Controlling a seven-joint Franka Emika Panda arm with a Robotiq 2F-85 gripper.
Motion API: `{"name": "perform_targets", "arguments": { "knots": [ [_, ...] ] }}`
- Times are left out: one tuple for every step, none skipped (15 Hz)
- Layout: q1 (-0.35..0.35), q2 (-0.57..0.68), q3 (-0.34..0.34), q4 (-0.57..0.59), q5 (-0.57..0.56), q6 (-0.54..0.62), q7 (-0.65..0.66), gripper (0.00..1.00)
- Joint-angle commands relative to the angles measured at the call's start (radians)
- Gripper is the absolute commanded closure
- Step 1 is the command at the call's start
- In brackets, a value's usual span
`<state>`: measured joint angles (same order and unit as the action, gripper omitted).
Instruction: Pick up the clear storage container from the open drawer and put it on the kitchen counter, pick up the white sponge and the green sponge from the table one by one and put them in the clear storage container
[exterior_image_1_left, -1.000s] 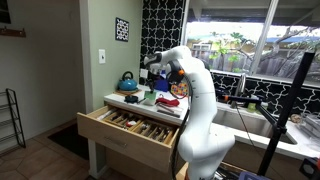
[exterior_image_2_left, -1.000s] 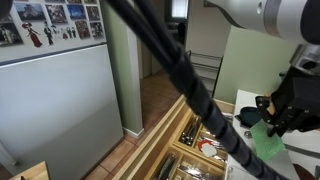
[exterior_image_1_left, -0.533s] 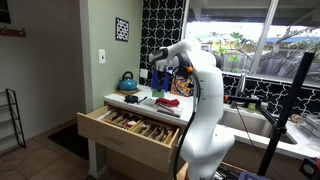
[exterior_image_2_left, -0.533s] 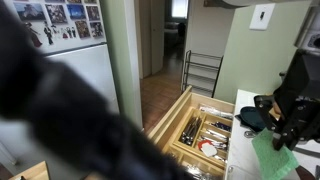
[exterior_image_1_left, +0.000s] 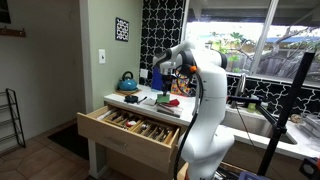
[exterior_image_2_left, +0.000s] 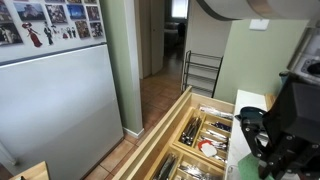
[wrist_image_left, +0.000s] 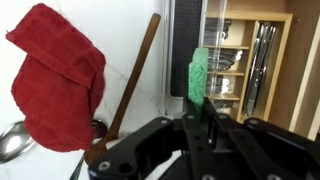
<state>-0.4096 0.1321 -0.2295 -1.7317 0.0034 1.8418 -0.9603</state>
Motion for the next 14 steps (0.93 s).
{"name": "perform_targets", "arguments": {
  "knots": [
    [0.01, -0.01, -0.027, -0.041, 0.016, 0.0, -0.019, 0.97],
    [0.011, -0.005, -0.029, -0.039, 0.012, -0.008, -0.021, 0.97],
    [0.012, -0.002, -0.031, -0.04, 0.003, -0.01, -0.016, 0.97],
    [0.011, 0.001, -0.033, -0.04, -0.001, -0.015, -0.017, 0.97],
    [0.011, 0.005, -0.036, -0.04, -0.003, -0.009, -0.01, 0.97],
    [0.008, 0.01, -0.037, -0.036, 0.007, -0.014, -0.015, 0.97],
    [0.007, 0.014, -0.039, -0.034, 0.012, -0.01, -0.016, 0.97],
    [0.005, 0.019, -0.04, -0.031, 0.014, -0.008, -0.022, 0.97],
    [0.004, 0.024, -0.041, -0.028, 0.02, -0.013, -0.023, 0.97],
    [0.004, 0.027, -0.041, -0.027, 0.018, -0.011, -0.024, 0.97],
    [0.003, 0.033, -0.042, -0.024, 0.019, -0.015, -0.023, 0.87],
    [0.003, 0.037, -0.042, -0.022, 0.017, -0.011, -0.024, 0.84],
    [0.002, 0.041, -0.043, -0.02, 0.019, -0.014, -0.021, 0.7],
    [0.003, 0.043, -0.043, -0.021, 0.013, -0.012, -0.02, 0.6]
  ]
}}
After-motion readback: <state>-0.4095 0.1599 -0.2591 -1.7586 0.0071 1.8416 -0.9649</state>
